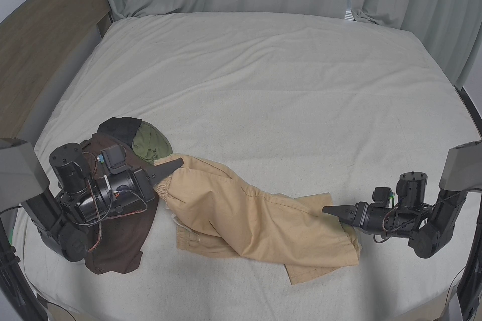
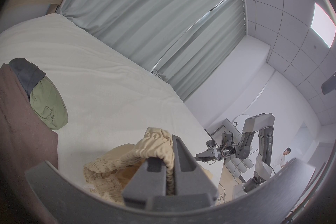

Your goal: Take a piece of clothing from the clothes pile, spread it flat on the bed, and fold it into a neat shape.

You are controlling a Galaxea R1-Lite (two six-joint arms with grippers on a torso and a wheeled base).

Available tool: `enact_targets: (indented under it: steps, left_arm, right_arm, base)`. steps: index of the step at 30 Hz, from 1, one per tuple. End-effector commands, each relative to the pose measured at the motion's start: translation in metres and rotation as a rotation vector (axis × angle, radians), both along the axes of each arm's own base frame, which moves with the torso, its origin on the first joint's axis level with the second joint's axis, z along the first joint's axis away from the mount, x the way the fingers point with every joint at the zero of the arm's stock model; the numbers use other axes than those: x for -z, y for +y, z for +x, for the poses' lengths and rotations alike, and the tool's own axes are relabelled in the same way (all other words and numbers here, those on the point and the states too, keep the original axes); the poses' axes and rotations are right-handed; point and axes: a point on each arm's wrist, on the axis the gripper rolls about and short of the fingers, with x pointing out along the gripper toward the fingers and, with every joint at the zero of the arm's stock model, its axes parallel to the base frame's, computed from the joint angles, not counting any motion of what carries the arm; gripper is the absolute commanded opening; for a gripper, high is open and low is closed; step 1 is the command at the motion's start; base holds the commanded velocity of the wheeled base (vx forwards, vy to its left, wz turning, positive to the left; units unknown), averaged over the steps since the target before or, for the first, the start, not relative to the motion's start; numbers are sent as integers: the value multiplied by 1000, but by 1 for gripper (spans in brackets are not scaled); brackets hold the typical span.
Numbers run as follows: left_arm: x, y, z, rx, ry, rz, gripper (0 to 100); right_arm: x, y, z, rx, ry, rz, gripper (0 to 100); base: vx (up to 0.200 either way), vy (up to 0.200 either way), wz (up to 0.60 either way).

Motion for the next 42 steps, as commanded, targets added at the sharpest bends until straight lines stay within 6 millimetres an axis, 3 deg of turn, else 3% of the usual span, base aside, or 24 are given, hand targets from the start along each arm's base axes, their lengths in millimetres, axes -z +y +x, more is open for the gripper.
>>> enact_targets:
  steps: [1,9,13,14,29,30,33,42]
  left_arm:
    - [1,-1,0,2,0,2,0]
    - [-1,0,0,1,-6,-1,0]
    - [-2,0,-1,1,-7,-1,0]
    - [-1,0,0,1,-6,-1,0]
    - [-10,5,8,-28,-45,-14,0]
    - [-12,6,11,-34,-54,-17,0]
    - [-16,11,14,-53,-71,-21,0]
    - [-14,12,15,-56,-67,-20,0]
  right_arm:
    - [4,5,0,-16,6,1,100]
    - [25,11,3,-28,-17,5,100]
    - [25,14,3,-26,-25,28,100]
    - [24,15,3,-26,-25,38,0]
    - [-17,10,-2,-30,-139,111,0]
    - [-32,1,-7,-53,-174,137,0]
    - [-45,-8,-14,-95,-195,167,0]
    - [-51,-21,-36,-216,-159,220,0]
  base:
    - [0,0,0]
    - [0,0,0]
    - [0,0,0]
    - [0,0,0]
    - [0,0,0]
    - [0,0,0]
    - [0,0,0]
    - [0,0,0]
